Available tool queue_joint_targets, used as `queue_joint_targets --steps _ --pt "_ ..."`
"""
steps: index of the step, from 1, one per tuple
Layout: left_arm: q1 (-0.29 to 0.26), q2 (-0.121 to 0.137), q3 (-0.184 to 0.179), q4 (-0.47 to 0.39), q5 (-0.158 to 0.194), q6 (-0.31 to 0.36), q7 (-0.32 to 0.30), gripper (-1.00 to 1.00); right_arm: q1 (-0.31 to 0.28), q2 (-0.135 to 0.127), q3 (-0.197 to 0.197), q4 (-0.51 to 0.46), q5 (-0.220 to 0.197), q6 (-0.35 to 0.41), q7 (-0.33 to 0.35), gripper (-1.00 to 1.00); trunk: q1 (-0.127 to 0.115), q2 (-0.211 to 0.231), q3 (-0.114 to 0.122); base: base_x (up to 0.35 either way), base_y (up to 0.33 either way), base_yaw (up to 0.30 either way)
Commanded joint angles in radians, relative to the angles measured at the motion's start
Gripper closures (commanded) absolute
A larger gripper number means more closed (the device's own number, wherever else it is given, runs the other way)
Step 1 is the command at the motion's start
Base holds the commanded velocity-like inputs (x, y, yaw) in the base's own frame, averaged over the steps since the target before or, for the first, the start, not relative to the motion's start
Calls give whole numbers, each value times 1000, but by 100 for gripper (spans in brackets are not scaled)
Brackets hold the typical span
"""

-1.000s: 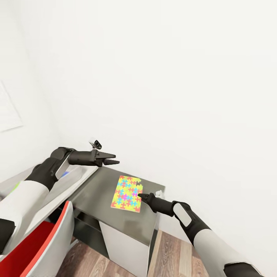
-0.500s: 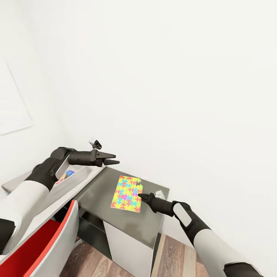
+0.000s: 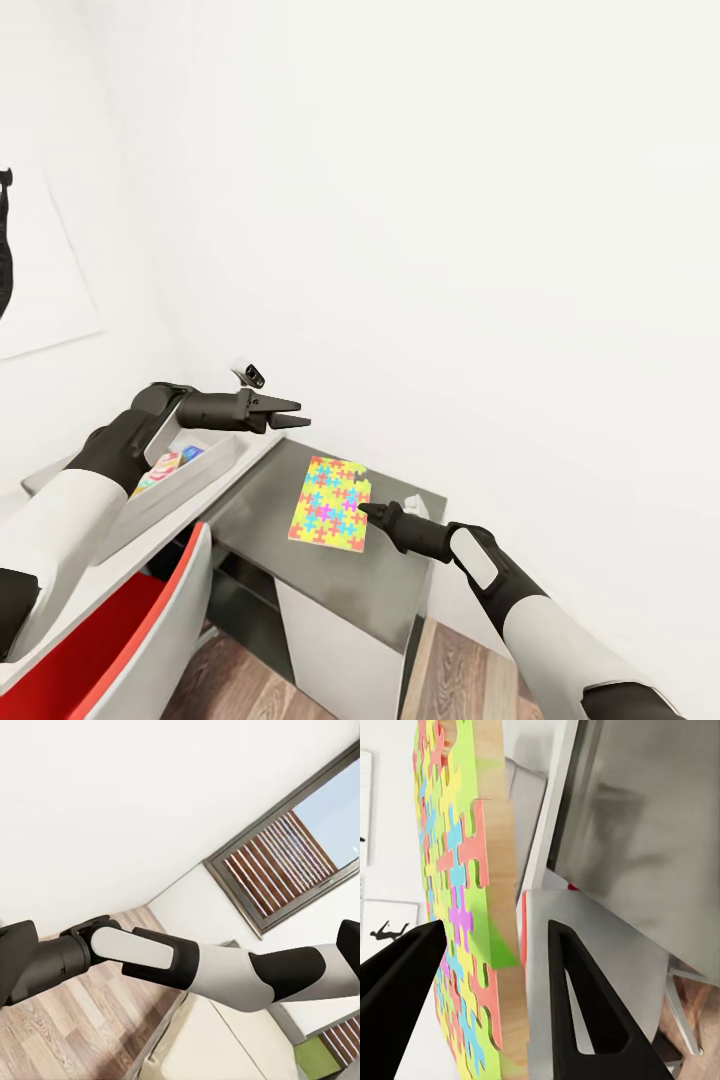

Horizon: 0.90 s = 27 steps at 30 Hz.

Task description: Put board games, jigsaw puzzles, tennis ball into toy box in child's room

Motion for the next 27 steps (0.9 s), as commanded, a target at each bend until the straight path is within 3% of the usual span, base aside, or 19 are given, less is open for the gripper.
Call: queue_joint_targets --steps 1,27 --pt "-1 1 -4 0 1 11 -5 -100 -1 0 2 0 -3 3 0 100 1 -2 -1 0 0 71" --pt "-1 3 -3 0 -1 9 -5 -100 -1 0 2 0 -4 3 2 100 1 -2 40 0 0 71"
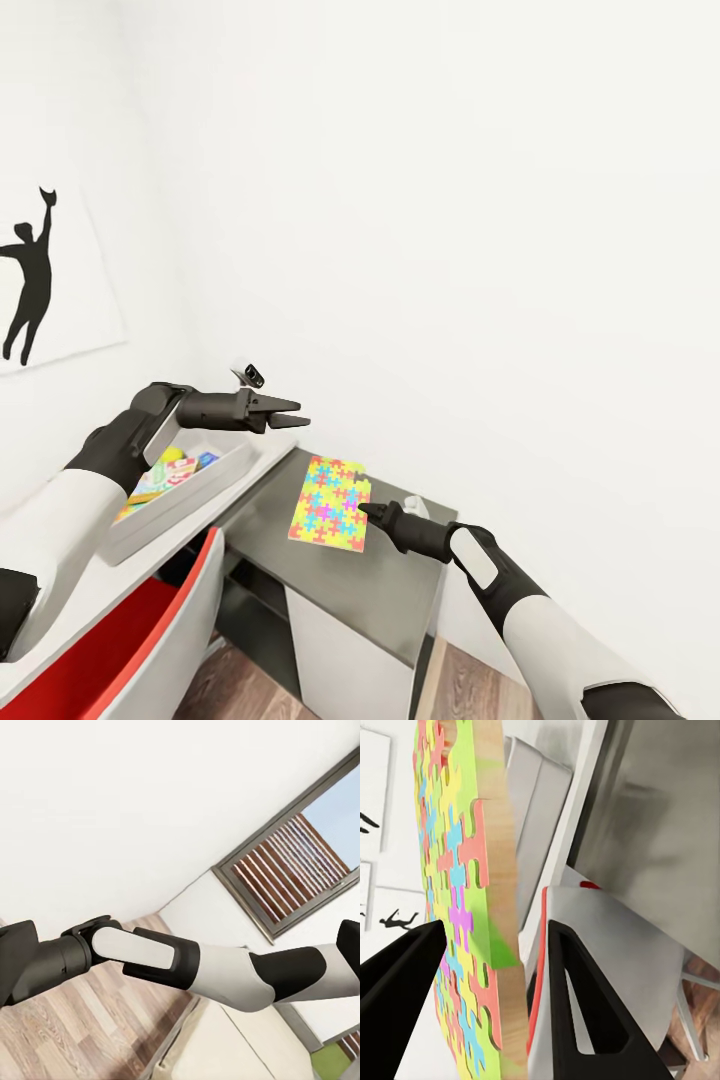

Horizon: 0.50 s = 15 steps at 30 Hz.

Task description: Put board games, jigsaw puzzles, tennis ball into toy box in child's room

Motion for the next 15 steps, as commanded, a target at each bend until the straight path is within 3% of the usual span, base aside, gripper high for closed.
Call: queue_joint_targets --steps 1,15 --pt "-1 1 -4 0 1 11 -5 -100 -1 0 2 0 -3 3 1 100 1 -1 0 0 0 71" --pt "-1 2 -4 0 1 10 -5 -100 -1 0 2 0 -4 3 1 100 1 -1 22 0 0 71"
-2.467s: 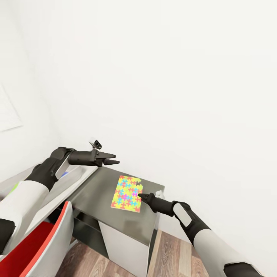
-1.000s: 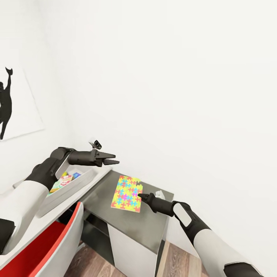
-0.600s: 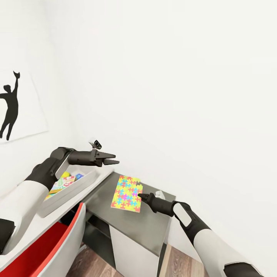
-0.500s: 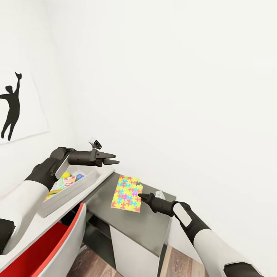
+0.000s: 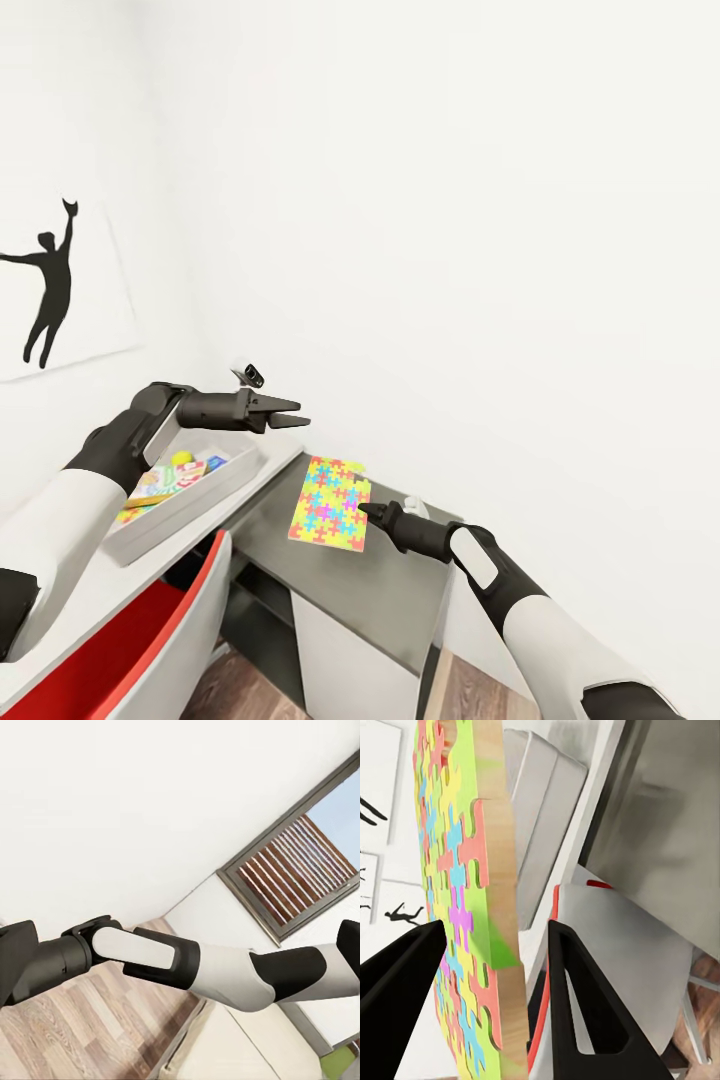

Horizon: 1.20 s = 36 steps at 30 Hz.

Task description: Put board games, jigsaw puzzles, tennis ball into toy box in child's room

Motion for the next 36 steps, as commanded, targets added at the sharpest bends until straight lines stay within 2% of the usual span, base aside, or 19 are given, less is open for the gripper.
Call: queue_joint_targets --steps 1,19,22,36 --pt "-1 1 -4 0 1 10 -5 -100 0 0 2 0 -3 3 1 100 0 -1 1 0 0 76" --pt "-1 1 -4 0 1 10 -5 -100 0 -2 2 0 -3 0 13 100 0 -1 7 0 0 27" --pt "-1 1 -4 0 1 10 -5 -100 0 -9 2 0 -4 0 15 100 0 -1 7 0 0 23" --pt "-1 1 -4 0 1 10 -5 -100 0 -13 2 -1 -4 0 14 100 0 -1 16 0 0 236"
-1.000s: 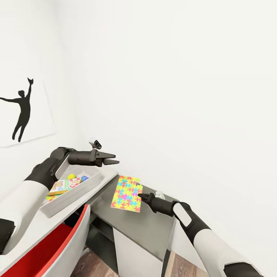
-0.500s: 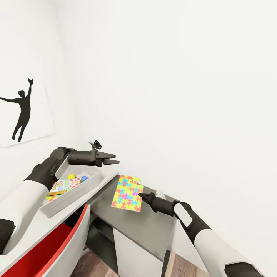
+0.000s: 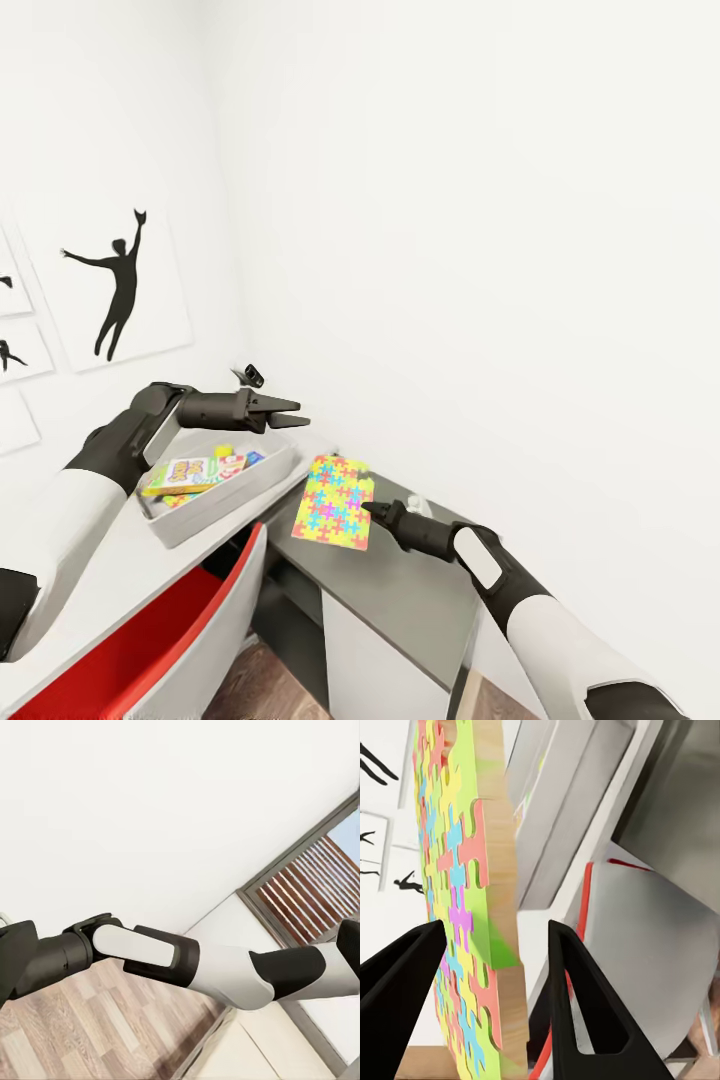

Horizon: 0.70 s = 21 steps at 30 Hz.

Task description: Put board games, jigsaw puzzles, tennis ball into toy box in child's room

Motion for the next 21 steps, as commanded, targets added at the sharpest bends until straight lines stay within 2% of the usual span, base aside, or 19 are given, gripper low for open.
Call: queue_joint_targets --steps 1,9,21 --pt "-1 1 -4 0 1 11 -5 -100 0 0 2 0 -4 3 0 100 0 -1 0 0 0 266" --pt "-1 1 -4 0 1 11 -5 -100 0 0 2 0 -5 3 1 100 0 -1 6 0 0 230" --pt "-1 1 -4 0 1 11 -5 -100 0 0 2 0 -5 3 0 100 0 -1 6 0 0 10"
